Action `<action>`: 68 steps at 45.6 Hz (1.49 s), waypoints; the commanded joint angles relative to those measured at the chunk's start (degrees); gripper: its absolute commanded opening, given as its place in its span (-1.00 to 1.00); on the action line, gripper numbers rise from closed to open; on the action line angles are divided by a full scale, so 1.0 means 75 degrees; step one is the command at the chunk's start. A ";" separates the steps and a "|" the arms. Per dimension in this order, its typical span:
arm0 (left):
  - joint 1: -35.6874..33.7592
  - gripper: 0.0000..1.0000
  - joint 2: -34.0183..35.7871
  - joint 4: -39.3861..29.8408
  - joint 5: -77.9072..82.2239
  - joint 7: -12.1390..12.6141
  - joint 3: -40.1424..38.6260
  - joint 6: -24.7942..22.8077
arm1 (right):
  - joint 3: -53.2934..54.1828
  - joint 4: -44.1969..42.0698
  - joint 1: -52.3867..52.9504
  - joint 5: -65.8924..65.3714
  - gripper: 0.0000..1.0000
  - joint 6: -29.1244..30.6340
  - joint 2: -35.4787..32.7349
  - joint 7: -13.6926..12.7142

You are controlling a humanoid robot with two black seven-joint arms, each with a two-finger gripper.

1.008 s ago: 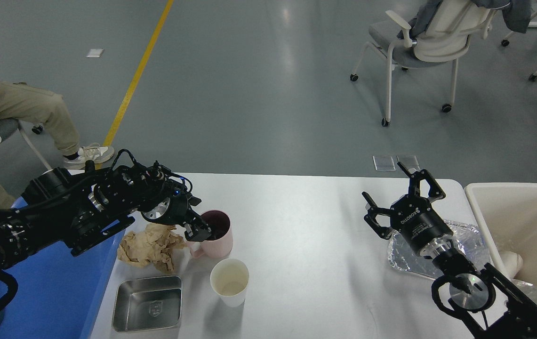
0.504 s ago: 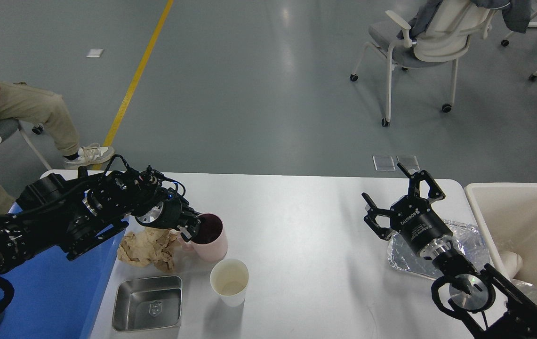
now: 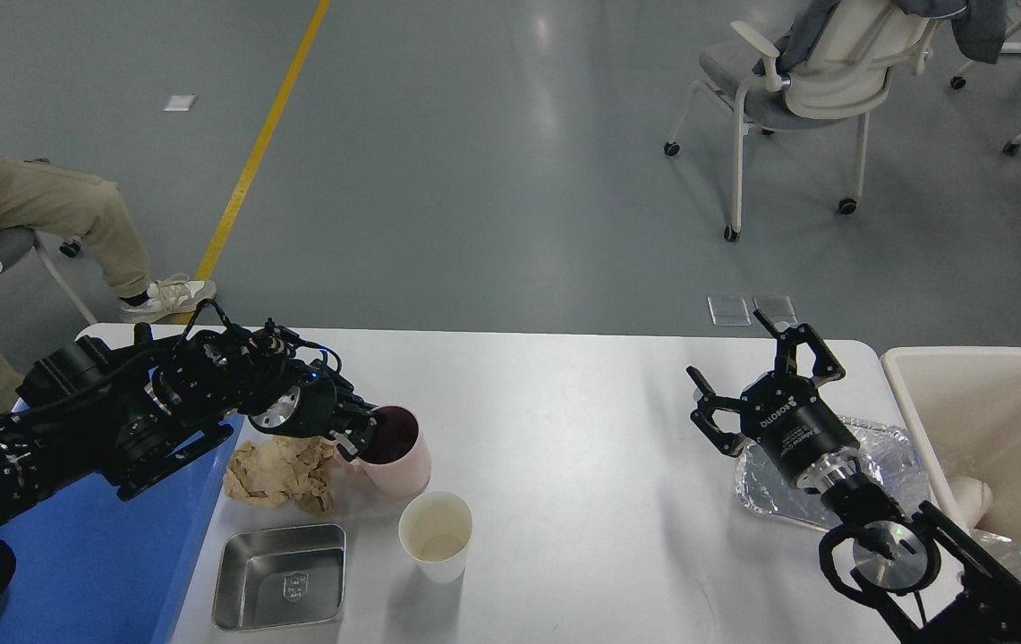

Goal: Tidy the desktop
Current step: 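Lift the pink mug with the left gripper and carry it over the blue tray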

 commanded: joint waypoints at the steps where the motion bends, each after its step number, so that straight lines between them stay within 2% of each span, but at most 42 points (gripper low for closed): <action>1: -0.0311 -1.00 0.0147 -0.0044 -0.1151 0.0011 -0.0073 0.0030 | -0.0010 -0.0007 0.0006 0.0000 1.00 -0.0002 0.0003 0.0000; 10: -0.0803 -1.00 0.0323 -0.0254 -0.2136 -0.0012 -0.0084 0.0030 | -0.0022 -0.0042 0.0041 -0.0001 1.00 -0.0002 -0.0032 0.0000; 22: -0.1354 -1.00 0.0733 -0.1027 -0.3179 0.0023 -0.0541 -0.0087 | -0.0045 -0.0066 0.0111 -0.0012 1.00 -0.0025 0.0002 0.0000; 30: -0.1717 -1.00 0.1424 -0.1438 -0.4619 0.0034 -0.1337 -0.0660 | -0.0057 -0.0077 0.0123 -0.0012 1.00 -0.0025 0.0014 0.0000; 38: -0.1624 -0.97 0.3157 -0.2796 -0.5488 0.0035 -0.1912 -0.1083 | -0.0068 -0.0183 0.0146 -0.0012 1.00 -0.0025 0.0014 0.0000; 43: -0.1344 -0.97 0.4574 -0.3710 -0.5489 0.0011 -0.1889 -0.1247 | -0.0068 -0.0183 0.0146 -0.0012 1.00 -0.0014 0.0014 0.0000; 51: -0.0886 -0.97 0.6638 -0.4543 -0.4939 -0.0012 -0.1643 -0.1236 | -0.0057 -0.0136 0.0100 -0.0012 1.00 -0.0014 -0.0032 0.0000; 55: -0.0874 -0.97 0.7236 -0.4567 -0.4014 -0.0059 -0.1631 -0.1224 | -0.0057 -0.0124 0.0099 -0.0012 1.00 -0.0014 -0.0044 0.0000; 58: -0.0862 -0.97 0.7565 -0.4567 -0.3334 -0.0293 -0.1620 -0.1166 | -0.0033 -0.0113 0.0099 -0.0012 1.00 -0.0014 -0.0056 0.0000; 63: -0.0711 -0.97 0.7999 -0.4637 -0.2560 -0.0458 -0.1620 -0.1095 | -0.0022 -0.0101 0.0123 0.0000 1.00 -0.0014 -0.0044 0.0000; 68: -0.0278 -0.96 0.8256 -0.4871 -0.1635 -0.0657 -0.1549 -0.0616 | -0.0022 -0.0101 0.0134 0.0000 1.00 -0.0014 -0.0044 0.0000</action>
